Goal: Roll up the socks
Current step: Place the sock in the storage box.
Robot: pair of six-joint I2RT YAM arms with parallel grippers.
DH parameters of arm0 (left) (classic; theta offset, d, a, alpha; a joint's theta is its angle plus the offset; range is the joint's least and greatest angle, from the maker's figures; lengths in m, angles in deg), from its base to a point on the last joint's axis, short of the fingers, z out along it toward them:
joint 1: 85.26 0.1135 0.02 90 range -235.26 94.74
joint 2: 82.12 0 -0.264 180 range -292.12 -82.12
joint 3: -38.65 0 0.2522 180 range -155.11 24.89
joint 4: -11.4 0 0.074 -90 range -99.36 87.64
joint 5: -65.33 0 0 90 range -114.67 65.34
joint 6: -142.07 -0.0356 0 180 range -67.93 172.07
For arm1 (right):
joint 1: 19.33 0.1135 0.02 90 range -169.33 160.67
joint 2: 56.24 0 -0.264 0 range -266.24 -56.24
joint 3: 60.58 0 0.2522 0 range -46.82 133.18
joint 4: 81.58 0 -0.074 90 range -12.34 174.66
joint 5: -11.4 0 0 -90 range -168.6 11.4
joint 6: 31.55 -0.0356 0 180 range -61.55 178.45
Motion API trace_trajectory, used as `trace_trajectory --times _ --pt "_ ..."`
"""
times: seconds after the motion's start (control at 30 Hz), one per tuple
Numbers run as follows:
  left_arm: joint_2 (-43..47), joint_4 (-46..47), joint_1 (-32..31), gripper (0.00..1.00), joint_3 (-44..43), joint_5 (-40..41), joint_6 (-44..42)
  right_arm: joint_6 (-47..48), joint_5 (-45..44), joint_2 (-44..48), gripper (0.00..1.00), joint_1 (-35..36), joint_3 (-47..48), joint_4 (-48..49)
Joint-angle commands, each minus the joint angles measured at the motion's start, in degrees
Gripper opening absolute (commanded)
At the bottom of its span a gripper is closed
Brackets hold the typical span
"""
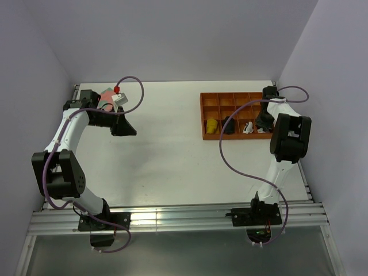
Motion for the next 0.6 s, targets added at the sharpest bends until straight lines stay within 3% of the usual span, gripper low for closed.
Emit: trace_trajectory --times 0.0,0.23,0.57 --pt "2.61 -0.23 -0.65 0.17 -2.38 -0.15 1.30 -1.16 2.06 0.78 0.29 -0.31 -2.49 -4.46" --pt "3.49 1.36 -1.53 0.17 -1.76 0.21 3.32 -0.99 1.70 3.85 0.48 -0.48 -3.36 -4.55" --pt "3.92 4.08 -2.15 0.18 -1.14 0.73 6.22 -1.87 2.15 9.92 0.53 -0.49 -3.54 -4.46"
